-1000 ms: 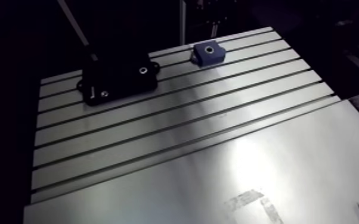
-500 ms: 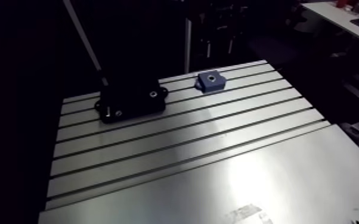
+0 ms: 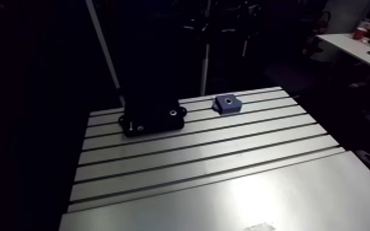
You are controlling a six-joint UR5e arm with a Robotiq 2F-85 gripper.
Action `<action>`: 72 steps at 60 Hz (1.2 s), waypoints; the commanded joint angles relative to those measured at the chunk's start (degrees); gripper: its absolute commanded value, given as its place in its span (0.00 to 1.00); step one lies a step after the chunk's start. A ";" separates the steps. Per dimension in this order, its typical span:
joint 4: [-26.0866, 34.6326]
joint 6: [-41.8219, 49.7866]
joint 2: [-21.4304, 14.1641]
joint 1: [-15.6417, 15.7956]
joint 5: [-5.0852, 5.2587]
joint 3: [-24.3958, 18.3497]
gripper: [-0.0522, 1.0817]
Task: Pick up the bearing and press it into the housing until flush.
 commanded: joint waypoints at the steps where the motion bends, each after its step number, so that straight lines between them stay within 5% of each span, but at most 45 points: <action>1: 6.83 3.83 -6.71 5.01 1.39 -2.40 0.05; 33: 5.25 3.91 -13.20 4.83 0.59 2.11 0.05; 72: 4.90 3.83 -12.89 4.48 0.51 2.80 0.05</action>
